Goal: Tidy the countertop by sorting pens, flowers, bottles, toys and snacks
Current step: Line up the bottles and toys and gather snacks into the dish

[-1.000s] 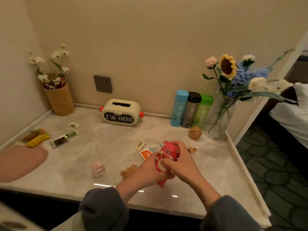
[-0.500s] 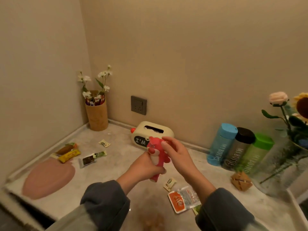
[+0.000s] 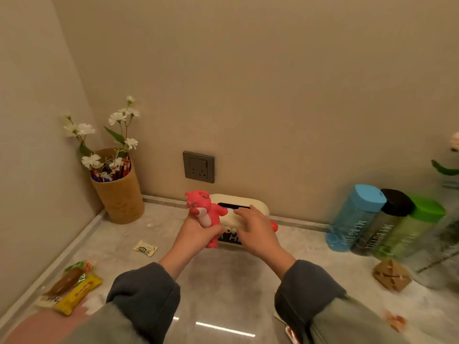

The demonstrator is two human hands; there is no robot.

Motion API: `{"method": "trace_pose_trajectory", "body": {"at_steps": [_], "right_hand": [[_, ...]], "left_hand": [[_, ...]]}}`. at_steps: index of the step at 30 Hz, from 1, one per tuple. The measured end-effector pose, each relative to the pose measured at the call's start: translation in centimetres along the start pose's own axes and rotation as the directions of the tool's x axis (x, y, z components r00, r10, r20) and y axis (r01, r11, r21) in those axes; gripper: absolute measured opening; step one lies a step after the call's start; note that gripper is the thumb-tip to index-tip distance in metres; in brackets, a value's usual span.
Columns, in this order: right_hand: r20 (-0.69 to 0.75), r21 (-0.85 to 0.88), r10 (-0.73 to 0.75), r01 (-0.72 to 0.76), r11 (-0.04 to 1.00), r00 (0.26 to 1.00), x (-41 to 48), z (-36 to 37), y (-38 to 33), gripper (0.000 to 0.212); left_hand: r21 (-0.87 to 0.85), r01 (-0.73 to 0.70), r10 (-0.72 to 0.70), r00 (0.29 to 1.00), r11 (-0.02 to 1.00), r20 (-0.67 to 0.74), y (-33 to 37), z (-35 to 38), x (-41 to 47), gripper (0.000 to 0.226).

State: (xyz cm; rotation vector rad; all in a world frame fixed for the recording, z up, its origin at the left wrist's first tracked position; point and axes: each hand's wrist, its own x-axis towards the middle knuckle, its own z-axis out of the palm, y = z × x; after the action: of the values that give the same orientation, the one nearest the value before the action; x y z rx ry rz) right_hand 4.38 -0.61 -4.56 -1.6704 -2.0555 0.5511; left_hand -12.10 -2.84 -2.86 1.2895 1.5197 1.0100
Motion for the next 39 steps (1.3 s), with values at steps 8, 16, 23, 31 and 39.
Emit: {"method": "trace_pose_trajectory", "body": {"at_steps": [8, 16, 23, 31, 39], "right_hand": [[-0.037, -0.119, 0.006, -0.011, 0.993, 0.999, 0.0, 0.5, 1.2, 0.054], [-0.07, -0.12, 0.12, -0.128, 0.984, 0.99, -2.6, -2.8, 5.4, 0.055], [-0.067, -0.114, 0.15, -0.157, 0.981, 0.986, -4.2, -5.1, 8.4, 0.053], [-0.054, -0.138, 0.156, -0.162, 0.977, 0.986, -4.5, -6.0, 9.8, 0.054], [-0.083, -0.12, 0.163, -0.172, 0.978, 0.983, -4.8, -6.2, 10.3, 0.054]], "left_hand": [[-0.013, -0.014, 0.014, 1.0, 1.0, 0.023, -3.0, 1.3, 2.2, 0.033], [-0.025, -0.069, 0.072, 0.983, 0.997, 0.166, -2.0, 6.1, 0.8, 0.034], [-0.048, -0.082, 0.09, 0.977, 0.995, 0.192, -0.9, 10.0, -0.2, 0.035], [-0.069, -0.08, 0.092, 0.98, 0.994, 0.178, 0.0, 11.2, -0.8, 0.036], [-0.035, -0.027, 0.034, 0.976, 0.999, 0.214, -1.1, 11.6, -0.2, 0.042]]}}
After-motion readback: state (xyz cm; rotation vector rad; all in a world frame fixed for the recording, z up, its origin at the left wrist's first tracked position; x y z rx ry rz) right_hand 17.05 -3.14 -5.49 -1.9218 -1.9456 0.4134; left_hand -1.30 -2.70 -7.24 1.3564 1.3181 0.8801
